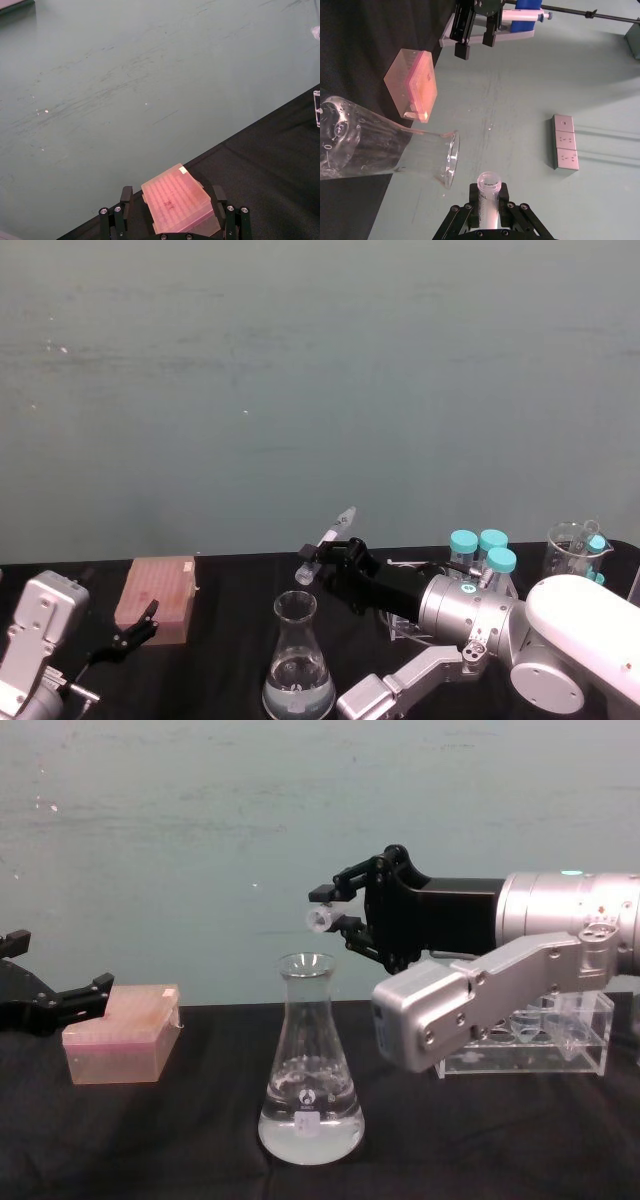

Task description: Pour the liquid from the test tube into the beaker using one hand.

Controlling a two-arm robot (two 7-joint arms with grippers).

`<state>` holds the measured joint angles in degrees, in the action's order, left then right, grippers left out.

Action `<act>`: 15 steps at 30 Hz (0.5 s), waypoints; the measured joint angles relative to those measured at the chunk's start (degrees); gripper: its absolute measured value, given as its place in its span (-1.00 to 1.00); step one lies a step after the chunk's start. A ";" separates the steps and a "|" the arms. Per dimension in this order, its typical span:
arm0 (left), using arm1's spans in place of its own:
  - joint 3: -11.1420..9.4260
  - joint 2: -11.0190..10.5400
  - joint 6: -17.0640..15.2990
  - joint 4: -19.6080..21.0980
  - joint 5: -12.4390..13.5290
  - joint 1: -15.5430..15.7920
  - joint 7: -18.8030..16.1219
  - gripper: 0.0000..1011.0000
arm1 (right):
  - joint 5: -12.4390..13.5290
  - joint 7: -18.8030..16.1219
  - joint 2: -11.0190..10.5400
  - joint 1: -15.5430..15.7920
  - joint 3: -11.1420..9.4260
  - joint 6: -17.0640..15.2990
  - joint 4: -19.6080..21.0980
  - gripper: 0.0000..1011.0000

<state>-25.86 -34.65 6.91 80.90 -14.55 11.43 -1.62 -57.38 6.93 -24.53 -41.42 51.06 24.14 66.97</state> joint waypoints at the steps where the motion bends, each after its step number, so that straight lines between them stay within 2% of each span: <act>1: 0.00 0.00 0.00 0.00 0.00 0.00 0.00 0.98 | -0.23 0.24 -0.04 -0.06 0.14 0.01 -0.05 -0.56; 15: 0.00 0.00 0.00 0.00 0.00 0.00 0.00 0.98 | -1.74 1.81 -0.41 -0.59 1.27 0.02 -0.41 -0.56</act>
<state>-25.86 -34.65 6.90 80.90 -14.55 11.43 -1.62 -59.13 8.73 -24.94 -42.01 52.33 24.15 66.57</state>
